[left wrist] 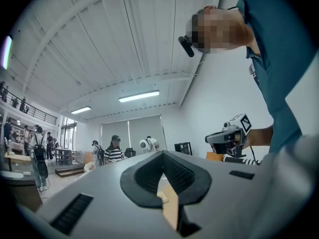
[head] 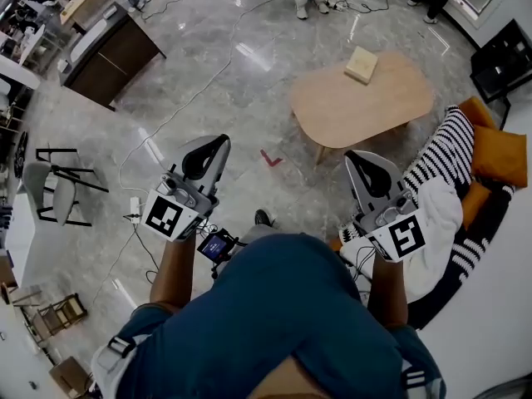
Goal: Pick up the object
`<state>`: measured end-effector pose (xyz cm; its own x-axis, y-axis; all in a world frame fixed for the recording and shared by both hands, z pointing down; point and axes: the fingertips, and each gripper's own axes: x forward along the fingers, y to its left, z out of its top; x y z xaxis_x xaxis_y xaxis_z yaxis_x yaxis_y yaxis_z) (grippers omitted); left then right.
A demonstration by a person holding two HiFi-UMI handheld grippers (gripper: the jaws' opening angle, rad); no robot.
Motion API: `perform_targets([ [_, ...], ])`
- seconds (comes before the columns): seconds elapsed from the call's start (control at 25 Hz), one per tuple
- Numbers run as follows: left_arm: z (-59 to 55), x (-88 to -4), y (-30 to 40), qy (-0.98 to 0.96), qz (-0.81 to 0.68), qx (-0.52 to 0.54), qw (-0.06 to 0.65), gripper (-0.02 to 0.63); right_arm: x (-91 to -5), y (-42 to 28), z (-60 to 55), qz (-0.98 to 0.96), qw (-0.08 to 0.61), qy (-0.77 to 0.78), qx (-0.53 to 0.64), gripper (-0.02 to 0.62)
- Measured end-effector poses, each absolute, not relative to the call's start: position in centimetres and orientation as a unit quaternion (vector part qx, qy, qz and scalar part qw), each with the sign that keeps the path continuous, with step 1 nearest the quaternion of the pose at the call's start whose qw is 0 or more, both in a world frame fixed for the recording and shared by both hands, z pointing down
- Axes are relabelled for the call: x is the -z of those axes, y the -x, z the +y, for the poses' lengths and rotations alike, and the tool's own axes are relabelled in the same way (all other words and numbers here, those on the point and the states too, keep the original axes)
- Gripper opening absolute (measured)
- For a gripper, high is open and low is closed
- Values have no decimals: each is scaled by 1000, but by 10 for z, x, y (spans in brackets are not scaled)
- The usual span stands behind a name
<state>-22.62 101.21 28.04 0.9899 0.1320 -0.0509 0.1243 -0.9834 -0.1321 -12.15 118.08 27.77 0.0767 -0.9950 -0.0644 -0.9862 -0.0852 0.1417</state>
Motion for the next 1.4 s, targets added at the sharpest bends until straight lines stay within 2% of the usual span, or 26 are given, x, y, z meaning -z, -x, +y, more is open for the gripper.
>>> perform_targets([
  [0.84,857,-272,226,994,-69,-60,57,2,-266,114,1008,-688,23,-721,78,14],
  [1.12,833,-276,209,996,-34,-55,59,3,-266,87,980,-711,18,-699,78,14],
  [1.4,810,-272,153,997,16,-52,62,3,-262,19,949,-744,6,-664,81,14],
])
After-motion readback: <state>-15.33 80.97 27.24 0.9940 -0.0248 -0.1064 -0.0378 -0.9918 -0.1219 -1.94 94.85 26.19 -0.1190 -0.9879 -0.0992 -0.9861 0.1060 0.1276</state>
